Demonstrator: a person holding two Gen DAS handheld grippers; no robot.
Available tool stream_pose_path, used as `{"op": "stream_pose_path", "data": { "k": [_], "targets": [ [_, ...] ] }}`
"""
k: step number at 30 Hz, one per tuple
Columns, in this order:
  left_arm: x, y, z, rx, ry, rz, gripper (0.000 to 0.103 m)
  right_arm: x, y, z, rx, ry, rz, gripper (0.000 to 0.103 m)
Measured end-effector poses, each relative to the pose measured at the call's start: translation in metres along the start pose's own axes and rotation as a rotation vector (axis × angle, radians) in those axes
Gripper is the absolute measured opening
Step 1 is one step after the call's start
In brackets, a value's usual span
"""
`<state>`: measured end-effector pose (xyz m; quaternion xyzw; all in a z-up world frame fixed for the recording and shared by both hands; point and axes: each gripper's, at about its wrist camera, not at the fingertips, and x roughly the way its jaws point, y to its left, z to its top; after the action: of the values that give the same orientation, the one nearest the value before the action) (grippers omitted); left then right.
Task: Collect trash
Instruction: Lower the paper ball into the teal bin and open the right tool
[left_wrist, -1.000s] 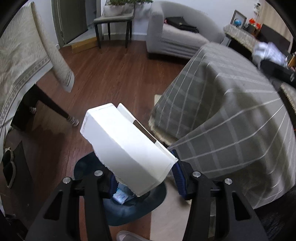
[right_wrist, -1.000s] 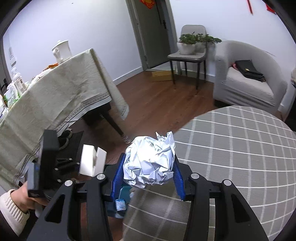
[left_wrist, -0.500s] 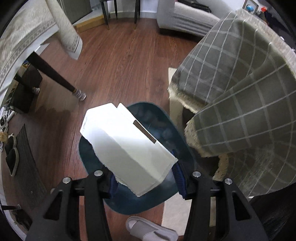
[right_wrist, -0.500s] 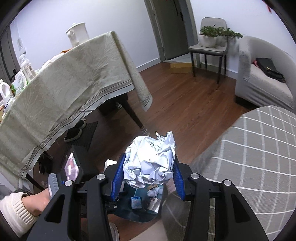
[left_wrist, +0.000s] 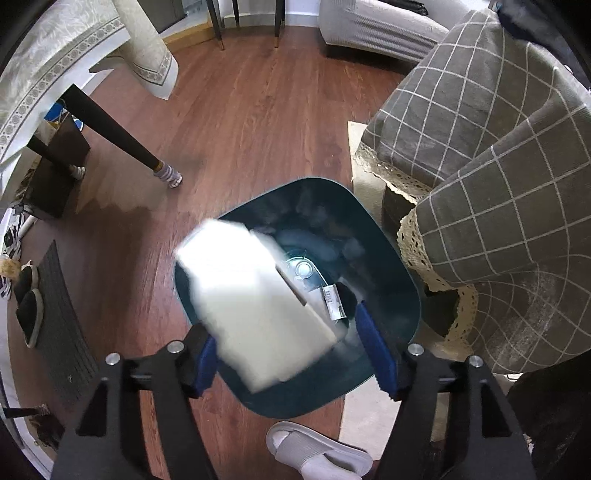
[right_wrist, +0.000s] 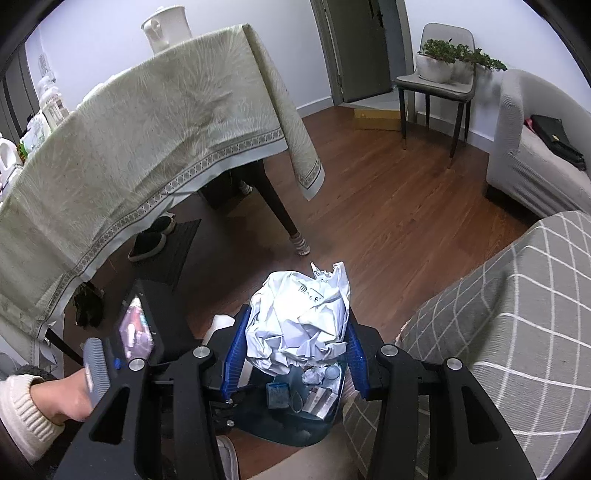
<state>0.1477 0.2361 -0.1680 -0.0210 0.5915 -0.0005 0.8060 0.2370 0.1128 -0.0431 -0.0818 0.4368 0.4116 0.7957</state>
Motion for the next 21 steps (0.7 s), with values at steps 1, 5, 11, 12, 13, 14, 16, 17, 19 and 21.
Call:
{"op": "stream_pose_path", "data": {
  "k": [1,5,11,12,13,14,16,17,19,21],
  "targets": [
    [-0.002,0.001,0.0,-0.003,-0.004,0.0,0.071,0.003,0.001,0.0,0.001,0.004,0.0,0.048],
    [-0.011,0.005,-0.002,-0.006,-0.026,-0.001,0.072,0.017,0.004,-0.003,-0.002,0.026,-0.003,0.048],
    [-0.037,0.012,-0.003,-0.012,-0.101,0.002,0.067,0.036,0.006,-0.005,-0.001,0.059,-0.019,0.048],
    [-0.043,0.013,-0.003,-0.013,-0.117,0.002,0.066,0.04,0.007,-0.006,0.0,0.066,-0.021,0.048],
    [-0.051,0.014,-0.003,-0.013,-0.139,0.004,0.065,0.044,0.007,-0.006,0.002,0.072,-0.022,0.048],
    [-0.057,0.015,-0.003,-0.013,-0.159,0.005,0.065,0.047,0.007,-0.006,0.004,0.077,-0.022,0.048],
    [-0.071,0.014,-0.002,-0.015,-0.201,0.011,0.064,0.055,0.007,-0.009,0.005,0.093,-0.023,0.048],
    [-0.078,0.015,-0.002,-0.017,-0.222,0.01,0.064,0.059,0.007,-0.01,0.006,0.1,-0.024,0.048],
    [-0.093,0.015,-0.001,-0.027,-0.264,0.003,0.062,0.068,0.007,-0.013,0.012,0.117,-0.025,0.048],
    [-0.108,0.016,0.0,-0.039,-0.304,-0.001,0.058,0.077,0.007,-0.016,0.016,0.137,-0.028,0.048]
  ]
}}
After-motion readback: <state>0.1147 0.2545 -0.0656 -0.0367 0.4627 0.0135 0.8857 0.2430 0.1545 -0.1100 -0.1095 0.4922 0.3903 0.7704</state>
